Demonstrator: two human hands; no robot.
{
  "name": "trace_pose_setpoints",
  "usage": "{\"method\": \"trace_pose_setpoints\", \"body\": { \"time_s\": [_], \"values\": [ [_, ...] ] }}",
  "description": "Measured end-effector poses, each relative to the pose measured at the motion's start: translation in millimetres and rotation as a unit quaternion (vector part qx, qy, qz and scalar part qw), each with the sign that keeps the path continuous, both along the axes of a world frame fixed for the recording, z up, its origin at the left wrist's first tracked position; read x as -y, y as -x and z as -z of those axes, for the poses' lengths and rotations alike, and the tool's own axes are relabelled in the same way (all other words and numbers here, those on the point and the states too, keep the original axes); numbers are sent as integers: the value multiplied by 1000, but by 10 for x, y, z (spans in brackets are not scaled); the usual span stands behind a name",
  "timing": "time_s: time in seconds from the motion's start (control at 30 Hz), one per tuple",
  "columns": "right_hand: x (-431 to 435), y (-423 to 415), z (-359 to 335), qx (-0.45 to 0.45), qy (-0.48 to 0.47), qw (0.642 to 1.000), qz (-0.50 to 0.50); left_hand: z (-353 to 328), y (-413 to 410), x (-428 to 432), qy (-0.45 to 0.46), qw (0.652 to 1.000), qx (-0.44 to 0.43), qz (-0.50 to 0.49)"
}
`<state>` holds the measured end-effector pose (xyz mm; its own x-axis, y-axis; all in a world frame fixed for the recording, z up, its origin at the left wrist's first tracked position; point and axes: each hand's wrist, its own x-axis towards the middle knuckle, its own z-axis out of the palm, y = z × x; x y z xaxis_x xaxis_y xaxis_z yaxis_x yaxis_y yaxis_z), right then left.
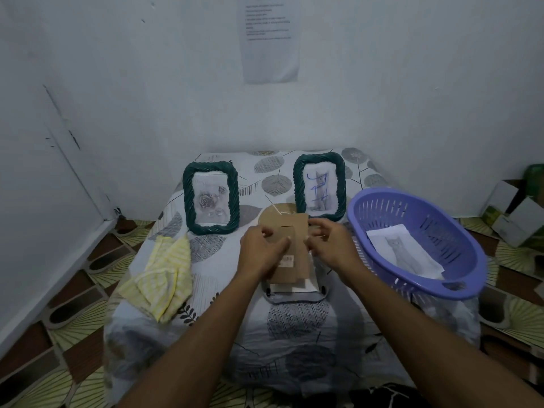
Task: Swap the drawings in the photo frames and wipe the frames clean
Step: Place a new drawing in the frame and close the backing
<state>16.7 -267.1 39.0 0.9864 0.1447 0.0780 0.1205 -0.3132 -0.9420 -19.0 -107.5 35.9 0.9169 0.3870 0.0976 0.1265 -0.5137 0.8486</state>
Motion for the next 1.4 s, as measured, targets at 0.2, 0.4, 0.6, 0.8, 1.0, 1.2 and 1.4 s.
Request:
{"method": "trace_pose_setpoints", "body": {
  "time_s": [0.2,0.4,0.6,0.8,1.0,1.2,1.4],
  "values": [
    [114,40,123,-12,31,999,2,150,142,-120,-25,997,57,44],
    [136,19,170,17,77,997,-4,282,198,-218,-57,992,81,82],
    [124,17,231,37,129,991,-7,354,215,-248,-74,989,84,93],
    [146,9,256,68,198,977,-26,434,210,-267,-83,989,77,100],
    [169,5,339,89,278,955,-44,507,219,-263,-112,986,69,97],
    [160,34,381,152,362,916,-83,563,254,-248,-150,980,87,97],
    [163,54,445,170,363,913,-78,614,240,-270,-161,978,95,90]
  ]
}}
